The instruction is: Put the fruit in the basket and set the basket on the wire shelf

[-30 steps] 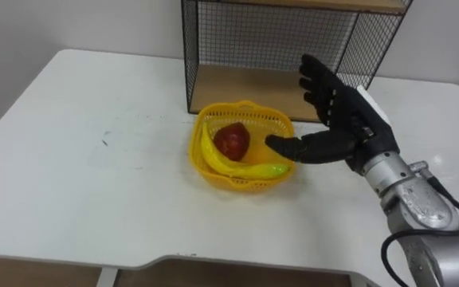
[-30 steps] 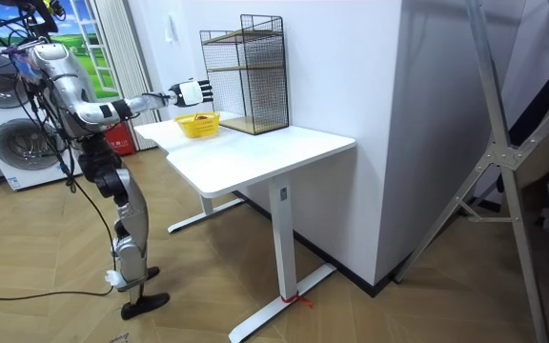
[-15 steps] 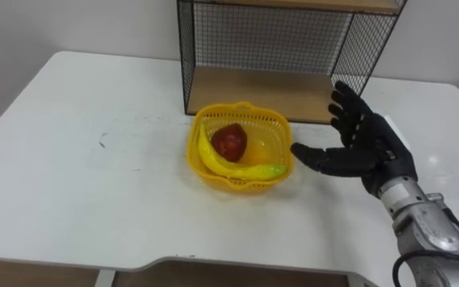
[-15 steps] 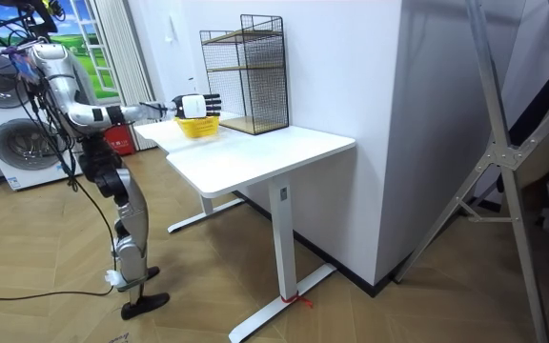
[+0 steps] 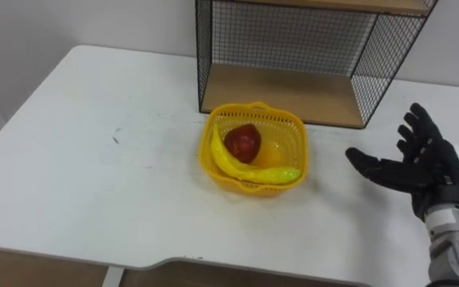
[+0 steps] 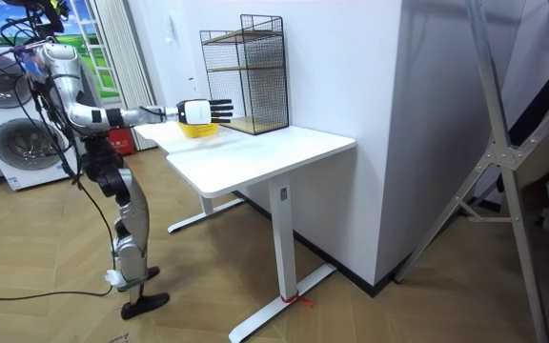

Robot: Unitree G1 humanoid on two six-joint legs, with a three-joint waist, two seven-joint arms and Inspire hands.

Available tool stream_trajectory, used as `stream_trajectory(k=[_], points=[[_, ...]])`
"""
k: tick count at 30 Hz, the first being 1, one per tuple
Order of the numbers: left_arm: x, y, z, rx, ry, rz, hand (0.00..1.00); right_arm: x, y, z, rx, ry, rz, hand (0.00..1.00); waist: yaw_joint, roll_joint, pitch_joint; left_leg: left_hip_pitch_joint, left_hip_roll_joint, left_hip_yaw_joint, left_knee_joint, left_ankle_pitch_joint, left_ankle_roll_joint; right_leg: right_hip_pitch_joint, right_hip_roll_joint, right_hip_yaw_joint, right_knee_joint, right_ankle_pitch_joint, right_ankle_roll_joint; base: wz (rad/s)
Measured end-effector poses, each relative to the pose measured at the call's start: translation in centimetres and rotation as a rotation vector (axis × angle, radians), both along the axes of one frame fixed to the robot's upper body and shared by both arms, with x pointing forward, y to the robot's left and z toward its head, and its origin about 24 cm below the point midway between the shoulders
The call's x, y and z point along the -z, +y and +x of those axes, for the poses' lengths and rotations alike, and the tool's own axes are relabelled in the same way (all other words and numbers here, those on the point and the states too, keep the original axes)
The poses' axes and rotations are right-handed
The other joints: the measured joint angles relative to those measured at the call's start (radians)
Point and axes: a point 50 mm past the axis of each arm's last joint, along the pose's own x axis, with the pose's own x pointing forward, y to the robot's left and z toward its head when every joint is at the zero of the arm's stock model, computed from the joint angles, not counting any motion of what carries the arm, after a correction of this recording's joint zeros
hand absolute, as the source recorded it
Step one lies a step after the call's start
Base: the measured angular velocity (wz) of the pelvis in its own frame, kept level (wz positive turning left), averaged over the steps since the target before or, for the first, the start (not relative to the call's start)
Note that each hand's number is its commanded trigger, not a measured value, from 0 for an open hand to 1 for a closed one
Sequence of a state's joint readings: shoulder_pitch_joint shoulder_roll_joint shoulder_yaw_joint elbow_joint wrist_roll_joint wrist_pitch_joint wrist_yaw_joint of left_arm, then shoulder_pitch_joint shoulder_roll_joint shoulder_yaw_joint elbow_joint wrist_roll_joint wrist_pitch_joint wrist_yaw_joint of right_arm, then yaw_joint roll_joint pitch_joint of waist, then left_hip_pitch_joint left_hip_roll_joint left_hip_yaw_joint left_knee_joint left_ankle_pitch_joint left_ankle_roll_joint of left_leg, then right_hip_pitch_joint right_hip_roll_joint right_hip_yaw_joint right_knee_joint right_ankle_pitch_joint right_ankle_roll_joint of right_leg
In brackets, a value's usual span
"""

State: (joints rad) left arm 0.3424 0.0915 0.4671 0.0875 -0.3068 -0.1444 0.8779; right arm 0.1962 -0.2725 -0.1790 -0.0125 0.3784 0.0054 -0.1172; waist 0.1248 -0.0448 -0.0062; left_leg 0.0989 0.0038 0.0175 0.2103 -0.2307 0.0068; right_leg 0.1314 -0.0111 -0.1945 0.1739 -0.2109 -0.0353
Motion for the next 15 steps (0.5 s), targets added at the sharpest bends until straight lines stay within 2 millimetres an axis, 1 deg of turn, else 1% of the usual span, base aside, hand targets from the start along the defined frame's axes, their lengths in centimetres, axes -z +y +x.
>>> stream_trajectory(k=[1, 2, 3, 4, 6, 7, 9, 12, 14, 15], points=[[-0.6, 0.1, 0.3, -0.005, -0.019, 0.03, 0.0, 0.0, -0.1, -0.1, 0.006, -0.001, -0.002, 0.0, 0.0, 0.001, 0.0009, -0.001, 0.0, 0.0, 0.0, 0.0, 0.0, 0.0, 0.0, 0.001, -0.001, 0.0, 0.0, 0.0], [-1.7, 0.1, 0.8, -0.006, -0.053, 0.08, 0.0, 0.1, -0.1, -0.3, 0.009, 0.0, -0.002, 0.0, 0.0, 0.002, 0.0024, -0.002, 0.0, 0.0, 0.002, 0.0, 0.0, 0.0, 0.0, 0.001, -0.002, 0.0, 0.0, 0.0], [-2.8, 0.0, 1.2, -0.003, -0.096, 0.112, 0.0, 0.2, -0.1, -0.4, 0.011, 0.003, 0.0, 0.0, -0.002, 0.002, 0.0022, -0.005, -0.001, 0.0, 0.004, 0.0, 0.0, -0.001, 0.0, 0.0, -0.002, 0.0, 0.0, 0.0], [-3.5, -0.1, 1.4, -0.003, -0.123, 0.127, 0.0, 0.2, -0.1, -0.4, 0.014, 0.002, 0.006, 0.0, -0.003, 0.001, 0.0016, -0.006, -0.001, -0.001, 0.005, 0.0, 0.0, -0.001, 0.0, 0.0, -0.002, 0.0, 0.0, 0.03], [-5.7, -0.4, 2.3, 0.009, -0.205, 0.203, 0.0, 0.2, -0.2, -0.4, 0.024, 0.0, 0.008, 0.0, -0.007, 0.003, 0.0031, -0.005, -0.002, -0.005, 0.009, -0.001, 0.0, 0.004, -0.001, -0.004, -0.003, 0.0, 0.0, 0.05], [-6.2, -0.5, 2.5, 0.015, -0.219, 0.225, 0.0, 0.2, -0.2, -0.4, 0.025, -0.003, 0.006, 0.0, -0.007, 0.006, 0.005, -0.002, -0.002, -0.005, 0.01, -0.001, 0.0, 0.007, -0.001, -0.004, -0.003, 0.0, 0.0, 0.0], [-7.9, -0.7, 2.8, 0.029, -0.26, 0.317, 0.0, 0.1, -0.4, -0.8, 0.042, -0.023, -0.001, 0.0, -0.008, 0.012, 0.0065, 0.0, -0.001, -0.005, 0.01, -0.001, 0.0, 0.009, 0.0, -0.003, -0.003, 0.0, 0.0, 0.0], [-8.9, -1.0, 3.3, 0.028, -0.293, 0.383, 0.0, 0.0, -0.8, -1.0, 0.075, -0.039, -0.001, 0.0, -0.012, 0.021, 0.0095, -0.003, -0.001, -0.006, 0.011, -0.001, 0.0, 0.005, 0.0, -0.002, -0.001, 0.0, 0.0, 0.0], [-9.6, -1.2, 3.5, 0.038, -0.329, 0.393, 0.0, -0.1, -0.9, -1.0, 0.082, -0.043, 0.004, 0.0, -0.013, 0.024, 0.0086, -0.009, -0.002, -0.007, 0.012, -0.001, 0.0, 0.001, 0.0, -0.004, -0.002, 0.0, 0.0, 0.0], [-9.8, -1.5, 3.8, 0.054, -0.349, 0.39, 0.0, 0.0, -0.8, -1.0, 0.079, -0.044, 0.008, 0.0, -0.021, 0.025, 0.009, -0.01, -0.002, -0.007, 0.013, -0.001, 0.0, -0.001, 0.0, -0.003, -0.003, 0.0, 0.0, 0.0]])
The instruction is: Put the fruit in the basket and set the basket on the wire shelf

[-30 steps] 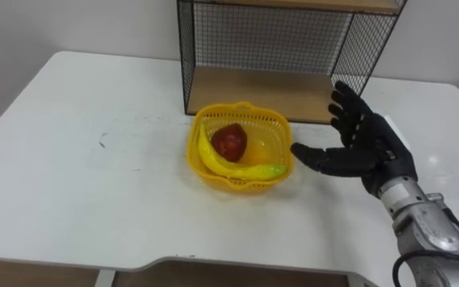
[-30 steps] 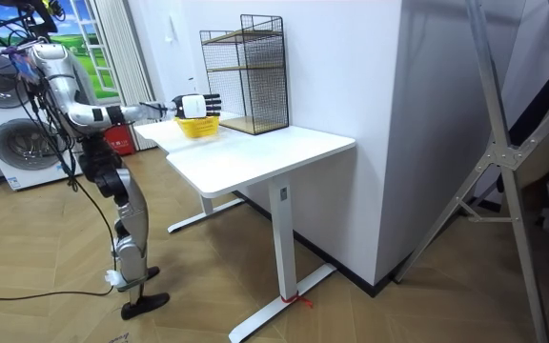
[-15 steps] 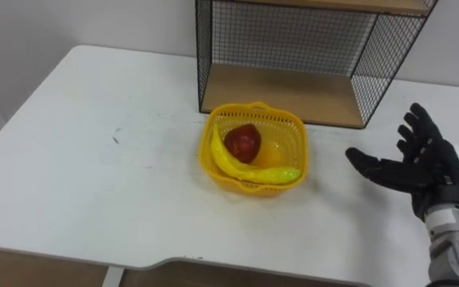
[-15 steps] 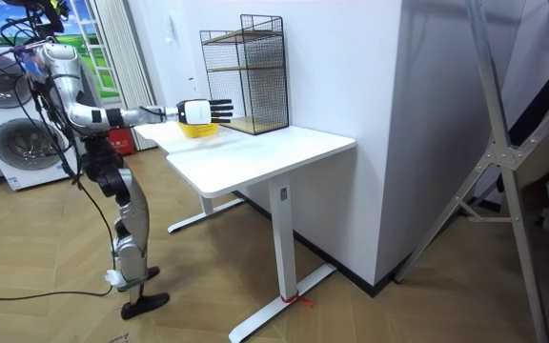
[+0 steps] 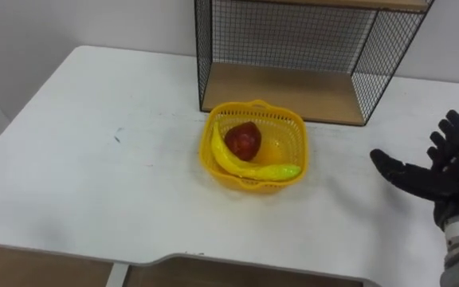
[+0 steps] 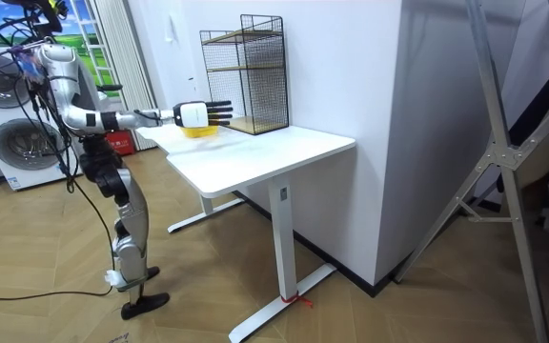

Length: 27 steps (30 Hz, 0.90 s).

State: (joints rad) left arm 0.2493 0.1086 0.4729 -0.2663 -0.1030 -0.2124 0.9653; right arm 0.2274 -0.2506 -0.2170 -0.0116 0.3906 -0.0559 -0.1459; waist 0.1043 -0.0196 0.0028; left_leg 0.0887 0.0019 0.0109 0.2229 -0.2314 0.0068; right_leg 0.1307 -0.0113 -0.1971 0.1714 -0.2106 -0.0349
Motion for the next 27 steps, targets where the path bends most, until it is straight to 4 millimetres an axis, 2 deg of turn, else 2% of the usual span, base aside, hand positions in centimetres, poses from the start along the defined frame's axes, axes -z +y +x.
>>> stream_trajectory(k=[4, 7, 9, 12, 16, 21, 27], points=[[0.4, -1.2, 1.4, 0.151, 0.018, -0.016, 0.0, 0.5, 0.4, 0.0, -0.042, 0.011, 0.018, 0.0, -0.009, -0.001, -0.0006, -0.004, -0.001, 0.002, 0.001, 0.0, 0.0, -0.003, -0.001, 0.0, -0.001, 0.0, 0.0, 0.0], [1.6, -3.1, 3.0, 0.334, 0.059, -0.066, 0.0, 1.4, 1.6, 0.2, -0.124, 0.042, 0.039, 0.0, -0.024, -0.005, 0.0011, -0.001, -0.001, 0.006, -0.002, 0.0, 0.0, -0.001, -0.001, 0.004, 0.0, 0.0, 0.0, -0.03], [3.5, -5.1, 4.6, 0.538, 0.116, -0.139, 0.0, 2.7, 2.7, 0.2, -0.193, 0.085, 0.074, 0.0, -0.032, -0.013, 0.0083, 0.012, 0.0, 0.014, -0.007, 0.0, 0.0, 0.012, 0.0, 0.008, -0.001, 0.0, 0.0, -0.07], [5.9, -7.4, 5.8, 0.751, 0.153, -0.285, 0.0, 3.2, 4.1, 0.4, -0.259, 0.091, 0.106, 0.0, -0.049, -0.018, 0.0112, 0.011, 0.001, 0.019, -0.01, 0.0, 0.0, 0.006, 0.0, 0.018, 0.001, 0.0, 0.0, -0.06], [7.7, -10.1, 7.4, 0.994, 0.171, -0.395, 0.0, 3.3, 5.4, 1.1, -0.3, 0.066, 0.175, 0.0, -0.076, -0.016, 0.0138, 0.009, 0.002, 0.029, -0.005, 0.0, 0.0, 0.0, 0.0, 0.033, 0.005, 0.003, 0.003, -0.11], [8.4, -11.9, 9.0, 1.179, 0.171, -0.44, 0.0, 3.5, 6.8, 2.2, -0.355, 0.032, 0.279, 0.0, -0.087, -0.01, 0.0166, 0.025, 0.006, 0.056, -0.011, 0.0, 0.0, -0.005, 0.002, 0.059, 0.014, 0.004, 0.003, -0.17], [9.4, -13.2, 9.2, 1.293, 0.227, -0.475, 0.0, 3.7, 8.4, 2.4, -0.418, 0.018, 0.374, 0.0, -0.102, -0.002, 0.0156, 0.038, 0.008, 0.072, -0.02, 0.0, 0.0, -0.009, 0.004, 0.079, 0.015, 0.005, 0.004, -0.1]])
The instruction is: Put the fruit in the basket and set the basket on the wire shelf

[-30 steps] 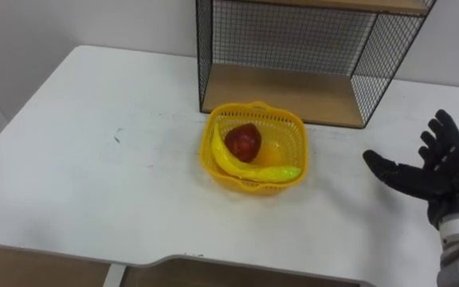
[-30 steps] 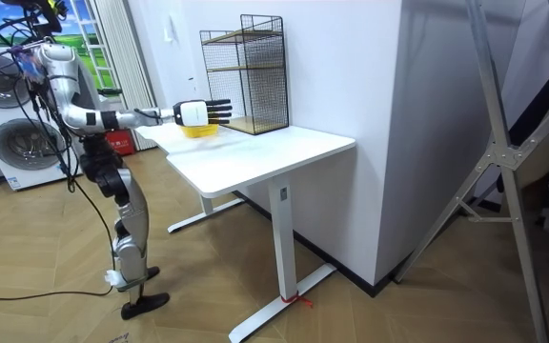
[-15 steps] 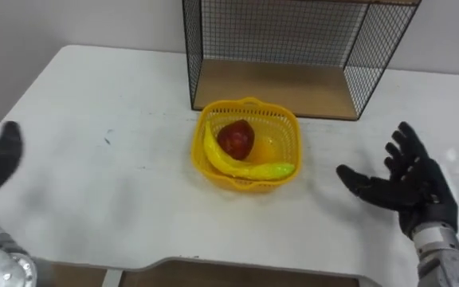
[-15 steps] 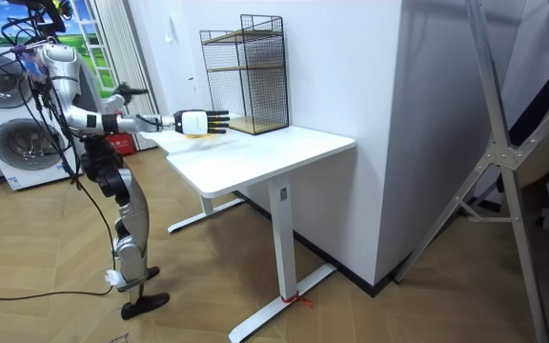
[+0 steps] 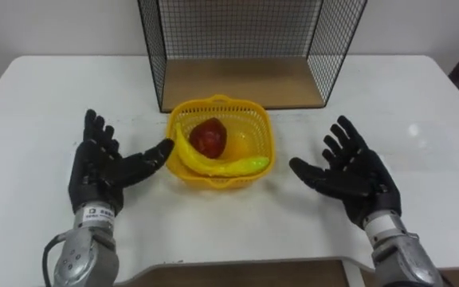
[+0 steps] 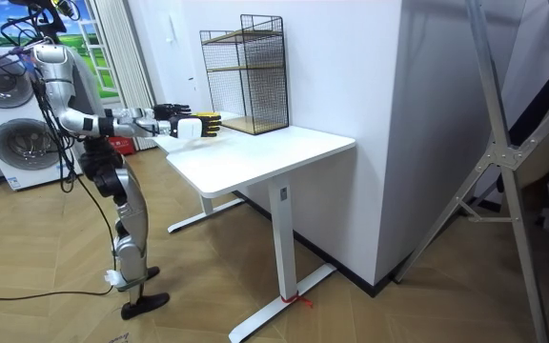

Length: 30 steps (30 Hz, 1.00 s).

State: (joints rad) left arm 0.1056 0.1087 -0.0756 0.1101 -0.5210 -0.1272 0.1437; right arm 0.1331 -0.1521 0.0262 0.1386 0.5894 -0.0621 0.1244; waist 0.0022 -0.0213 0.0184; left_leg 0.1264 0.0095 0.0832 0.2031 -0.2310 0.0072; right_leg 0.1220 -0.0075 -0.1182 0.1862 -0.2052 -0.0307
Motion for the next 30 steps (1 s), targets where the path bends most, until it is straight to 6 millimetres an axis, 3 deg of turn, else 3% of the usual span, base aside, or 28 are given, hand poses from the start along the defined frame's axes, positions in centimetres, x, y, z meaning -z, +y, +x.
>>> stream_trajectory(k=[5, 9, 21, 30], points=[[1.5, -1.5, -0.3, 0.088, 0.073, -0.009, 0.0, 0.2, 1.4, 0.4, -0.046, 0.005, 0.06, 0.0, -0.002, 0.006, 0.0001, 0.014, 0.003, 0.021, -0.006, 0.0, 0.0, 0.004, 0.007, 0.012, 0.001, 0.0, 0.0, -0.1], [1.5, -1.8, 0.0, 0.102, 0.073, -0.03, 0.0, 0.3, 2.4, 0.6, -0.053, 0.004, 0.127, 0.0, -0.004, 0.007, 0.0003, 0.008, 0.013, 0.025, -0.005, 0.0, 0.0, -0.001, 0.01, 0.022, 0.002, 0.004, -0.004, -0.03], [1.6, -2.1, 0.2, 0.116, 0.076, -0.035, 0.0, 0.5, 2.6, 0.8, -0.014, 0.01, 0.274, 0.0, -0.02, 0.007, 0.0003, 0.009, 0.014, 0.04, -0.006, 0.0, 0.0, -0.004, 0.011, 0.033, 0.002, 0.007, -0.004, -0.03], [1.7, -2.2, 0.1, 0.117, 0.08, -0.04, 0.0, 0.7, 3.5, 0.7, -0.047, 0.025, 0.283, 0.0, -0.02, 0.006, -0.0001, 0.009, 0.015, 0.052, -0.006, 0.0, 0.0, -0.01, 0.011, 0.035, 0.003, 0.009, -0.004, -0.02]])
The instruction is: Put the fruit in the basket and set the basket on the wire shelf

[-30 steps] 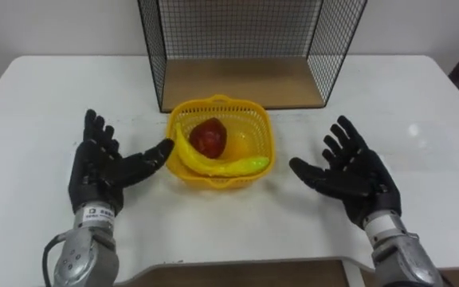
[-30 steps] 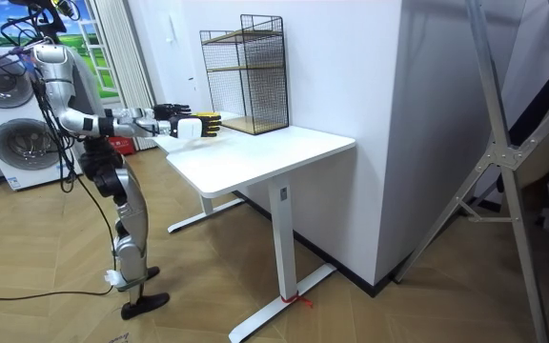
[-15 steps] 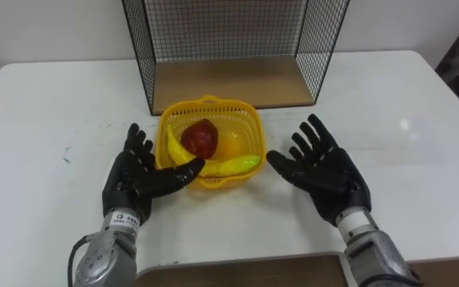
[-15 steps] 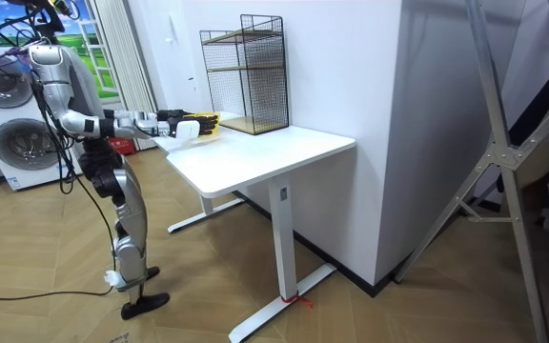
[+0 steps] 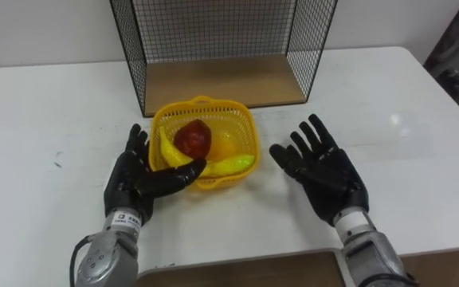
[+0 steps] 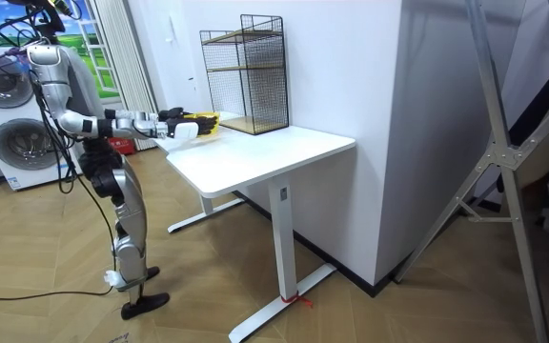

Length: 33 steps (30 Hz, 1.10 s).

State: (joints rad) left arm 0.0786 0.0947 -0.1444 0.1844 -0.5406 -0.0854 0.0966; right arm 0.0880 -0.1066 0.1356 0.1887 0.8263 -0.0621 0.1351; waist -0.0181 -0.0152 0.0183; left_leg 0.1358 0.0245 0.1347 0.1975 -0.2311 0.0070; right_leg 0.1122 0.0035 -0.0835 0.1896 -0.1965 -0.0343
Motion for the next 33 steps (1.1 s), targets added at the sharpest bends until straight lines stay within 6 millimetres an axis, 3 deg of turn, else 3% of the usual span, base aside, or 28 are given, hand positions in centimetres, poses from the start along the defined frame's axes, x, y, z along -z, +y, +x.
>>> stream_trajectory(k=[12, 21, 33], points=[[0.1, -0.6, 0.0, 0.02, 0.008, -0.019, 0.0, 1.3, 1.9, 0.2, -0.094, 0.067, -0.008, 0.0, 0.002, 0.011, 0.0001, 0.0, -0.002, 0.003, 0.0, 0.0, 0.0, -0.002, 0.002, 0.0, 0.002, 0.001, -0.001, 0.0], [0.2, -0.8, 0.2, 0.026, 0.011, -0.021, 0.0, 0.1, 3.3, 1.4, -0.206, -0.012, -0.056, 0.0, 0.005, 0.011, 0.0001, 0.0, -0.002, 0.003, 0.001, 0.0, 0.0, -0.008, 0.002, 0.0, 0.013, 0.001, -0.001, 0.0], [0.1, -1.3, 0.4, 0.039, 0.004, -0.03, 0.0, -0.2, 3.5, 1.7, -0.246, -0.04, -0.134, 0.0, 0.021, 0.01, -0.0005, -0.004, -0.002, 0.003, 0.001, 0.0, 0.0, -0.014, 0.001, 0.0, 0.014, 0.001, -0.001, 0.0]])
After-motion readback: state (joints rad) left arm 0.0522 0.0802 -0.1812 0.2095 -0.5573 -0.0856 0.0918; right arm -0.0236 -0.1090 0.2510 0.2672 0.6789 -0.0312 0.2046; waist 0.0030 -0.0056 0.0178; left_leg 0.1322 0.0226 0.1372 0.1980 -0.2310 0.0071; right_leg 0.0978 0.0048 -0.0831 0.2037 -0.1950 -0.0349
